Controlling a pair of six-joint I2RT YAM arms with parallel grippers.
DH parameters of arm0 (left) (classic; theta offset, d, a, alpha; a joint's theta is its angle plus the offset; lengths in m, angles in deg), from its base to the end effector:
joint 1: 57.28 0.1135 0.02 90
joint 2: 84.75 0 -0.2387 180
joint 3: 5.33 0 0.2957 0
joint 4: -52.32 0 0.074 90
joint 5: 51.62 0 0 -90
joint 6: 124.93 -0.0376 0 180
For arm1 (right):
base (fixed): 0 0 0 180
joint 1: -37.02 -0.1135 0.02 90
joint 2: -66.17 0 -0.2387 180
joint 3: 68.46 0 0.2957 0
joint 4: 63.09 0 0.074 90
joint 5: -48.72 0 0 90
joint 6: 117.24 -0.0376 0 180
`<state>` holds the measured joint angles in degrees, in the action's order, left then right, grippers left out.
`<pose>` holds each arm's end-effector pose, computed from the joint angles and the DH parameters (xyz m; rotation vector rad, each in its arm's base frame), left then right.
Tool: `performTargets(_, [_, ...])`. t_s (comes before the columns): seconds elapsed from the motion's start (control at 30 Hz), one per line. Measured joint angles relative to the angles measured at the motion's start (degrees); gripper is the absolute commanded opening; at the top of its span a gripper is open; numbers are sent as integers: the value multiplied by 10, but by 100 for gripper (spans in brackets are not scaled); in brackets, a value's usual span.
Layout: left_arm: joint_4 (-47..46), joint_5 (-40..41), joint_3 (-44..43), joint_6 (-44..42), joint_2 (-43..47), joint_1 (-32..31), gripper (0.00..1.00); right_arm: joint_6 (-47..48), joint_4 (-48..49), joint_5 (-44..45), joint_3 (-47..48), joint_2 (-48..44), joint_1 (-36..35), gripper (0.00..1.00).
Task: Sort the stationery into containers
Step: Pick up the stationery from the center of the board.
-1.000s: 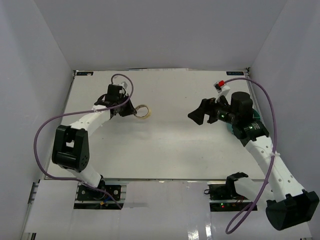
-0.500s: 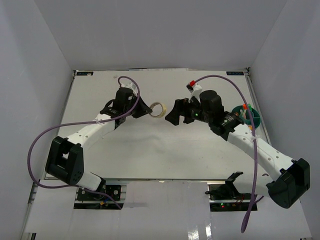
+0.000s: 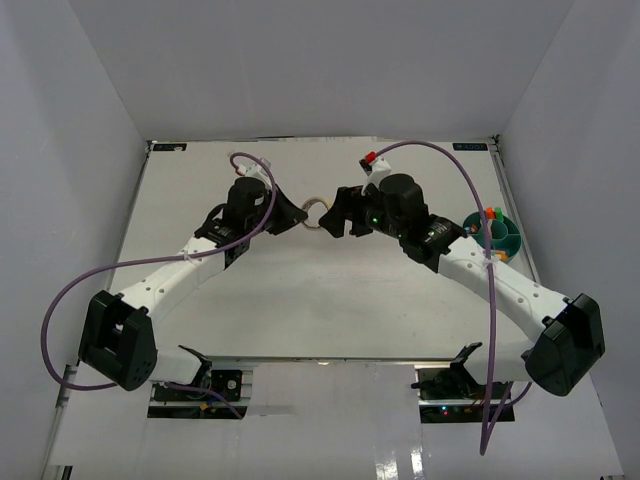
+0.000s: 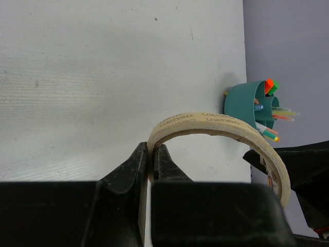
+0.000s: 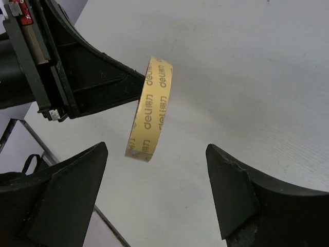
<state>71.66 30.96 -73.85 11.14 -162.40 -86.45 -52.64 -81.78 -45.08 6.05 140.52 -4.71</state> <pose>0.3109 -0.1791 0.2467 -0.2392 2.1882 -0.9123 0.2648 0.2395 0.3087 -0.3291 1.9599 0.8452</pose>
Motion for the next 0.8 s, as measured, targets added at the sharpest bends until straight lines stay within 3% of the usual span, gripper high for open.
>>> performTargets(0.47, [0,35,2,1,1,-20,0,-3,21,11,16,27,-7,49])
performTargets(0.67, [-2,47,2,1,1,-26,0,-10,22,13,16,31,-8,24])
performTargets(0.73, [-5,52,2,0,1,-27,5,-15,21,17,16,31,-8,14])
performTargets(0.8, [-6,54,2,-1,1,-28,21,-15,20,22,17,31,-8,8])
